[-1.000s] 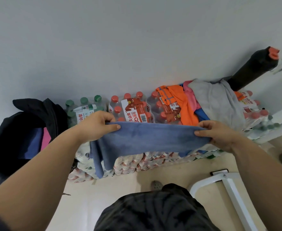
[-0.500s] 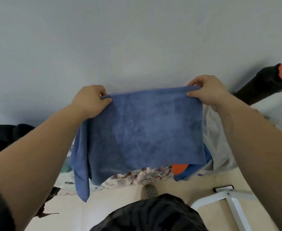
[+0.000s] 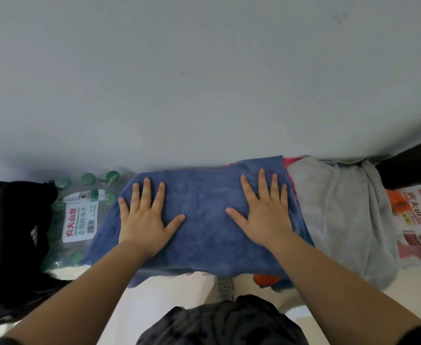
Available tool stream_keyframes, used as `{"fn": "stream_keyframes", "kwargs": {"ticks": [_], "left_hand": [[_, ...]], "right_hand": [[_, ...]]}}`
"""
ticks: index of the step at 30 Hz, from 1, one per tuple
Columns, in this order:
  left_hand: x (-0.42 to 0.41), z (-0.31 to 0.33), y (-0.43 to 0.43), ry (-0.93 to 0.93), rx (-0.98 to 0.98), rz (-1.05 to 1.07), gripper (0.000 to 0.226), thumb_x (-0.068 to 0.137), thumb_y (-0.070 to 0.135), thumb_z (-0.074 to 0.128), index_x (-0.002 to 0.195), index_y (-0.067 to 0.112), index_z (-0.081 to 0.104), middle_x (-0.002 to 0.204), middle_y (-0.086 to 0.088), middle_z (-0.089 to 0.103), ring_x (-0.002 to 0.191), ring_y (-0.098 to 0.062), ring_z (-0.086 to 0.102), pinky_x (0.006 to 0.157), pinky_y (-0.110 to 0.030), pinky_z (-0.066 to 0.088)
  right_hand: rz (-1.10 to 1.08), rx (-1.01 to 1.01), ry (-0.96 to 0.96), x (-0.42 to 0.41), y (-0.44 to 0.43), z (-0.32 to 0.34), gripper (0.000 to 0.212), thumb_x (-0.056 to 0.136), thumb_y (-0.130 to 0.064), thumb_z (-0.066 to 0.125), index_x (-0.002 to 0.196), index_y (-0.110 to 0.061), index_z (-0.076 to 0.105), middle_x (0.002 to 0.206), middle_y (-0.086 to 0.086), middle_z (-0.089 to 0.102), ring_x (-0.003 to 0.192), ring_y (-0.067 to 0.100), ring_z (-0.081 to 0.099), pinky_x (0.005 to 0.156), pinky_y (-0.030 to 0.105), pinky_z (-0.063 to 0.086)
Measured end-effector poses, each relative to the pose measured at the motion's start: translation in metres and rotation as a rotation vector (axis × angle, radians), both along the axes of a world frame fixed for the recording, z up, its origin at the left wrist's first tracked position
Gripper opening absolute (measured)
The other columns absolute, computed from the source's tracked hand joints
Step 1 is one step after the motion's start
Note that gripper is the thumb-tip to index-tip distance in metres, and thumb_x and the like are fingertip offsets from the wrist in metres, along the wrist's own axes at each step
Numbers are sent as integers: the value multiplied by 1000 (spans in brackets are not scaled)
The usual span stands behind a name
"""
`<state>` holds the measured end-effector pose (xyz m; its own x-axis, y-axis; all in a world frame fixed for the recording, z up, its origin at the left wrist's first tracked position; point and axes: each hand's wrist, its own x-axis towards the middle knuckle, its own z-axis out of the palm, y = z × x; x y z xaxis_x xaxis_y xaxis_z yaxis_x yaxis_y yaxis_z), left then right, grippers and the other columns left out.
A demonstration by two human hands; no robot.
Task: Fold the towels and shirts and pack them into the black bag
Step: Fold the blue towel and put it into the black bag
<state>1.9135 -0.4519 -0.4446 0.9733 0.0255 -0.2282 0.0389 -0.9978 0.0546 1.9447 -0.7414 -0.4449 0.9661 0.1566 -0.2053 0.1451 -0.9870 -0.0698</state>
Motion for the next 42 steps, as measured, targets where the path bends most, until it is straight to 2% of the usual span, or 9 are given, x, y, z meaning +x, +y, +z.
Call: {"fn": "stream_keyframes", "kwargs": {"ticks": [9,12,15,17,19,23,29,35,42], "left_hand": [[22,3,4,8,-25,-111,96,78,91,9,156,39,-10,166,-4,-16,153,-26,-16,121,-58,-7],[7,11,10,-65,-71,-62,85,86,81,14,159,37,4,168,-2,-2,154,-25,-8,122,-54,-7],[-14,20,26,-191,-124,115,72,93,64,27,155,27,29,161,-8,29,149,-33,20,122,-53,12],[-29,25,42,-275,-176,266,65,92,53,34,144,16,46,143,-13,50,130,-38,43,111,-51,33],[-46,28,59,-310,-171,401,57,90,44,44,135,10,55,129,-17,58,114,-42,51,101,-51,41],[-79,27,81,-171,-134,550,44,88,30,66,127,12,62,124,-15,59,109,-42,51,95,-48,43],[-83,28,87,-150,-141,602,13,87,23,67,89,12,73,95,-9,58,96,-37,53,80,-44,49],[-80,36,90,-78,-160,629,22,86,37,69,91,16,67,99,-7,56,93,-31,56,82,-41,50],[-73,42,105,19,-209,479,21,92,33,61,79,17,59,90,-6,60,85,-31,59,71,-34,47]], "right_hand": [[-85,-21,11,-2,-11,1,97,81,-89,2,154,-30,-25,158,26,-29,149,39,-25,121,55,-11],[-70,-32,10,-3,-8,4,94,84,-85,1,155,-28,-24,160,25,-26,149,40,-22,121,57,-9],[31,19,-55,-8,11,9,87,90,-77,9,159,-27,-9,164,20,-19,151,39,-16,120,61,-7],[166,66,-74,-12,35,14,83,91,-75,13,159,-31,-5,165,15,-20,151,36,-20,119,62,-9],[301,97,-50,-17,64,18,81,91,-76,13,157,-35,-8,164,9,-26,149,33,-27,117,62,-15],[453,61,-1,-23,99,12,78,92,-77,12,157,-39,-10,163,5,-30,148,33,-29,115,66,-14],[466,-30,-5,-21,99,1,80,90,-78,10,159,-38,1,168,8,-9,153,39,-9,115,69,-6],[473,-29,-19,-21,98,2,80,90,-79,10,158,-39,-1,168,8,-9,153,39,-9,115,69,-6],[446,-51,4,-22,100,5,79,88,-80,7,157,-43,-6,167,3,-15,153,36,-11,117,66,-8]]}}
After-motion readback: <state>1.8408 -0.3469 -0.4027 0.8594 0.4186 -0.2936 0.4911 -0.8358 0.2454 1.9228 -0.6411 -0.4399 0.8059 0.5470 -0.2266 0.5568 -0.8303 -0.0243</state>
